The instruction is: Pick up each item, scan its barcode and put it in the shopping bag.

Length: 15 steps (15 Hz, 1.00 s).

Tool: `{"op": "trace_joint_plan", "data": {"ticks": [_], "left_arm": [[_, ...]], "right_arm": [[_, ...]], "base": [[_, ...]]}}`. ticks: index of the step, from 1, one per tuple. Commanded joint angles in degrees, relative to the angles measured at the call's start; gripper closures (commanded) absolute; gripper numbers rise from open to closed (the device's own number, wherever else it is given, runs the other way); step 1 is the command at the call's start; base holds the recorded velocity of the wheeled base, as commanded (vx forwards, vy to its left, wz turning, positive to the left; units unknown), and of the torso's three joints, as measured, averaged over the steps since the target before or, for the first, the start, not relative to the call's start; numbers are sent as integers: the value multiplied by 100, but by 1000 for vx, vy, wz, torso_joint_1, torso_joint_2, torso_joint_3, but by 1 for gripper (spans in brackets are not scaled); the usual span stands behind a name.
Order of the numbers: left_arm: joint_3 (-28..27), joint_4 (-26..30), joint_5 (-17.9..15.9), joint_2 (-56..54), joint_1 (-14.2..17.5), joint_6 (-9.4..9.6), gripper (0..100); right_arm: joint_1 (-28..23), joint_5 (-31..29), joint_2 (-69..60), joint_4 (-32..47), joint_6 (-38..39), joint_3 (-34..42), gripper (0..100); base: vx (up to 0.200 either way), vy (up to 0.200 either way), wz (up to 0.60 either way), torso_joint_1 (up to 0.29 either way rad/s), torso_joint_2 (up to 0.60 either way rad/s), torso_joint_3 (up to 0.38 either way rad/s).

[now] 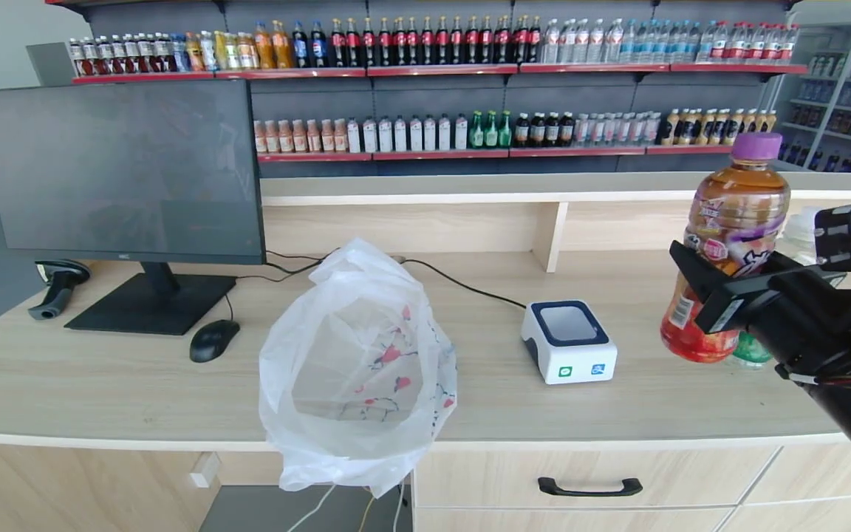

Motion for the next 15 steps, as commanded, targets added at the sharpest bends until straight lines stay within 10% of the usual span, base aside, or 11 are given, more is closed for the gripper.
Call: {"op": "trace_joint_plan", "data": {"ticks": [1,9,15], "left_arm": [[0,-1,2,-2,1,-19,0],[0,-1,2,-2,1,-28,0],[0,-1,11,-2,1,-72,0]], "right_arm": [[167,3,87,-10,205,-37,100],[264,-173,219,-80,-14,-389,100],[264,-129,219,-63,12,-433,100]], "base": [[0,0,0,0,0,0],[-50,0,0,1,1,0],[0,200,0,3,7,1]]}}
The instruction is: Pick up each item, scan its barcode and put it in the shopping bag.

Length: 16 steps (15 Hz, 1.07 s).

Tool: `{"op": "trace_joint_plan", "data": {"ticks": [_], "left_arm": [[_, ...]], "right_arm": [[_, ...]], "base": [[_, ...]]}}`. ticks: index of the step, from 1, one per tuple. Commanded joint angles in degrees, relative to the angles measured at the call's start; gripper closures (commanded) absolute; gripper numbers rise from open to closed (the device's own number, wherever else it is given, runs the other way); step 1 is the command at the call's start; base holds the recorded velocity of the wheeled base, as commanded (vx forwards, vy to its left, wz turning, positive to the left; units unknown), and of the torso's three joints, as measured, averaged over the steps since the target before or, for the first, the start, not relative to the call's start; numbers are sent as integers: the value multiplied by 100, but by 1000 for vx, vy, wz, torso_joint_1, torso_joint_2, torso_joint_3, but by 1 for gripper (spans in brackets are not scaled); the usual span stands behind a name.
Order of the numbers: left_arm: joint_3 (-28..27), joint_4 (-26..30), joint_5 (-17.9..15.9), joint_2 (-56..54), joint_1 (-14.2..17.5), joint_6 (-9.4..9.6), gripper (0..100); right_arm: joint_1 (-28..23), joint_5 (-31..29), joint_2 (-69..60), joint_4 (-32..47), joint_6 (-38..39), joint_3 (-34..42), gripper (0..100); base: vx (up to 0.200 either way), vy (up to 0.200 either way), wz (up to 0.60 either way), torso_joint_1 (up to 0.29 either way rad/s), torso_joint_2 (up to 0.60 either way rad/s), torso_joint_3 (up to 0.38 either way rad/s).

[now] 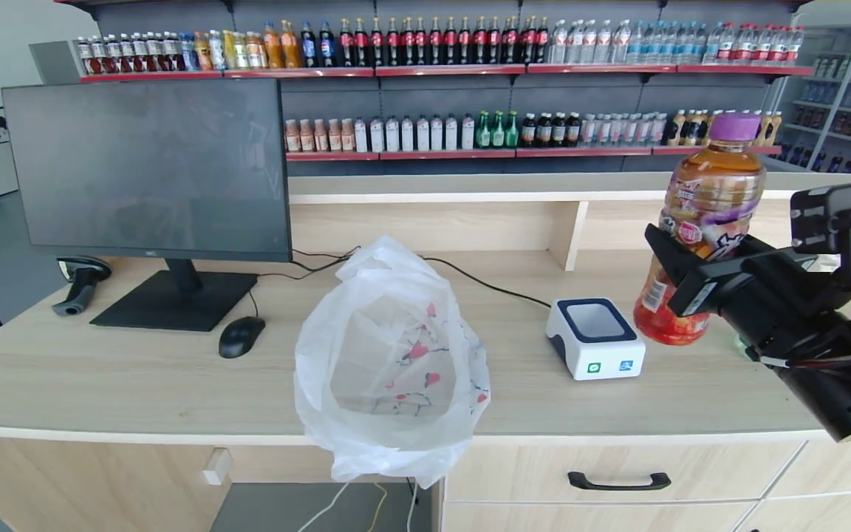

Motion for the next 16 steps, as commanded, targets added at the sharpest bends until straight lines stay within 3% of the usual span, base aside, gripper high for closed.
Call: {"op": "trace_joint_plan", "data": {"ticks": [1,3,9,11,16], "left_arm": [[0,-1,-1,-2,5,7,0],[0,-1,-1,-2,5,7,0],[0,-1,-1,-2,5,15,0],[0,-1,-1,-2,5,7,0],[0,-1,-1,-2,5,-2,0]], "right_arm": [[-9,3,57,-2,-5,-26,100],[-9,29,101,-11,-23,-35,100],[-18,38,83,-28,-40,132,100],[-18,108,39,-28,-49,158,100],[-844,1673,83,-37,-735,167,100]], "base": [[0,200,0,2,2,2],[0,200,0,5,2,2],[0,0,0,0,0,0],[200,0,0,2,5,0],[40,0,0,-4,-1,2]]}}
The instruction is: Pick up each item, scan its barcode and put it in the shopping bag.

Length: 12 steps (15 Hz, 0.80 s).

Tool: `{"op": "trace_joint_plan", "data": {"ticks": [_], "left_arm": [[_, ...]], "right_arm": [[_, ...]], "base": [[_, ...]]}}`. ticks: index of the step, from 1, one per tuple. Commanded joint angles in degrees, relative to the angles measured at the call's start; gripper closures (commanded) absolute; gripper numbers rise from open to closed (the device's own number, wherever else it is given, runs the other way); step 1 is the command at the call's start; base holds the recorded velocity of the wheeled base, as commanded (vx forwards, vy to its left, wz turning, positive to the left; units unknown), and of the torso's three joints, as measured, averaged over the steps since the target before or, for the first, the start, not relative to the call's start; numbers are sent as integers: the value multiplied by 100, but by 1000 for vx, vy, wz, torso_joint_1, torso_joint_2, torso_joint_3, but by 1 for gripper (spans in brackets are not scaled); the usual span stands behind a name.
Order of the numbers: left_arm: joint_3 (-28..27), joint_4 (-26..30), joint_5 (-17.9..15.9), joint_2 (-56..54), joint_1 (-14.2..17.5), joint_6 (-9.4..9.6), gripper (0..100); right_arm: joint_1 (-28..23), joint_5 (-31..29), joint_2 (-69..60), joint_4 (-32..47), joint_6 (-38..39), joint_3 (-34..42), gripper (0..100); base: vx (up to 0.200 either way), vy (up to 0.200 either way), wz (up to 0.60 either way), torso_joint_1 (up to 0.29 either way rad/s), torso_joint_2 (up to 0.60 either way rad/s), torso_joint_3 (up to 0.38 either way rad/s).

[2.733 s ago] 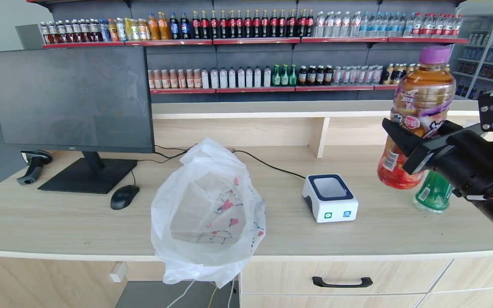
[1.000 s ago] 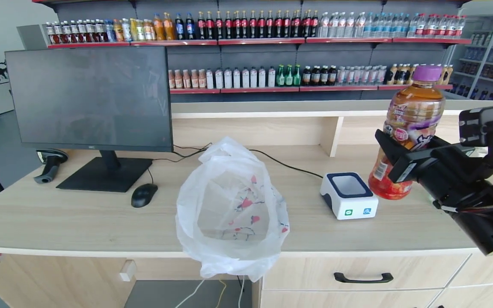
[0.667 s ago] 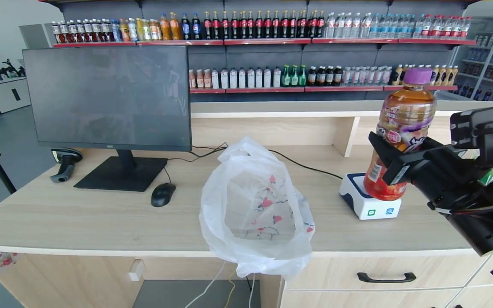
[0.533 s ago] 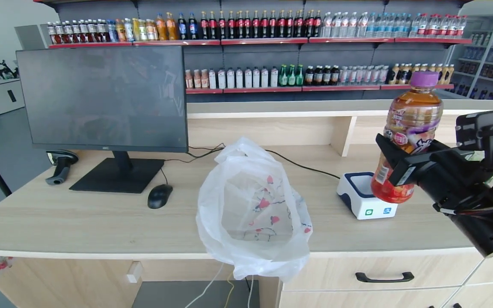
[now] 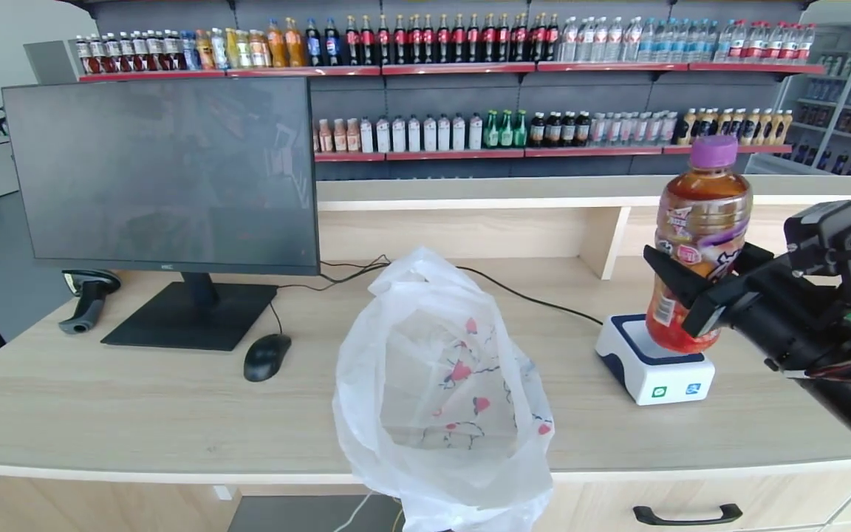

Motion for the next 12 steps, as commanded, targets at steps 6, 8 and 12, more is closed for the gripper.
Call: {"op": "trace_joint_plan", "data": {"ticks": [6,8,12], "left_arm": [[0,1,4,-2,5,-23,0],[0,1,4,-2,5,-41,0],[0,1,4,-2,-4,-32,0]], "right_arm": [[-224,266,50,-155,-1578,-51,100],[-180,450,156,-155,-2571,-69,100],[40,433,420,-480,-2958,-51,100]], "base": [[0,0,0,0,0,0],[0,0,0,0,0,0],[0,0,0,0,0,0]]}}
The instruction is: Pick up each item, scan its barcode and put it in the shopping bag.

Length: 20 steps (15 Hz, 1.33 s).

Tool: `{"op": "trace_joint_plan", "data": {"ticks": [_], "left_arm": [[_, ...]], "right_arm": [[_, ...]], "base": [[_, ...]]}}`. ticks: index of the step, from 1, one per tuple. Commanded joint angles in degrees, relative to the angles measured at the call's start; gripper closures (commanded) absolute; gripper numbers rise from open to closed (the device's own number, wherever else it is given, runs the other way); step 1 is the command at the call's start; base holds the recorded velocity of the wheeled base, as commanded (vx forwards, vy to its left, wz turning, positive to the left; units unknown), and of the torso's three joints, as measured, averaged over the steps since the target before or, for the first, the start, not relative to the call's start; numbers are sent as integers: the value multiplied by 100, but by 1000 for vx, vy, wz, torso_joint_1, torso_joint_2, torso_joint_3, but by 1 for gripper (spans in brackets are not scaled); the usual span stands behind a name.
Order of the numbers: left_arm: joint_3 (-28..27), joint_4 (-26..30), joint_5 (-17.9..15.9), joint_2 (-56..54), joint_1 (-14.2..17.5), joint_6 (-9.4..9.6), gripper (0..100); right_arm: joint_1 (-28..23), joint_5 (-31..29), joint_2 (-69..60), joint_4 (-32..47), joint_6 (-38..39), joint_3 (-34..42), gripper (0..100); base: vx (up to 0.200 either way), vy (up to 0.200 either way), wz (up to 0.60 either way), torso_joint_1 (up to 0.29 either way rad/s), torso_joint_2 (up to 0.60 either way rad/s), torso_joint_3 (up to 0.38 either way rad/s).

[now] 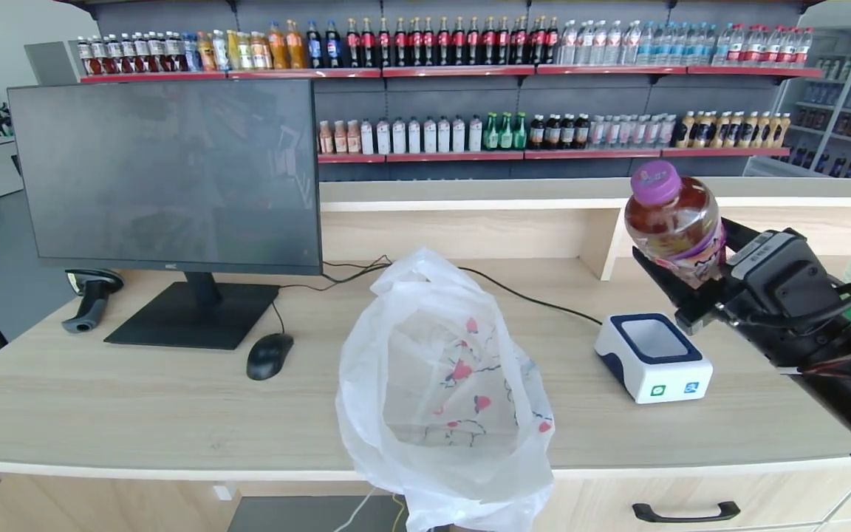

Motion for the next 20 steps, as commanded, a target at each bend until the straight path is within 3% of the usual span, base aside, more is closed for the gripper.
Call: {"op": "trace_joint_plan", "data": {"ticks": [1,4,11,15,20], "left_arm": [[0,-1,1,-2,16,-2,0],[0,-10,10,-2,16,-19,0],[0,-10,10,-2,16,-46,0],[0,-10,10,-2,16,-54,0],[0,-10,10,-2,16,-63,0]], "right_arm": [[26,-3,120,-9,-56,84,100],[-9,-3,156,-9,-715,128,100],[-18,76,331,-9,-1216,524,100],[-290,1166,859,-9,-1822,128,100],[-413,1386,1026,-9,-2147,84,100]], "base": [[0,0,0,0,0,0],[0,0,0,0,0,0],[0,0,0,0,0,0],[0,0,0,0,0,0],[0,0,0,0,0,0]]}}
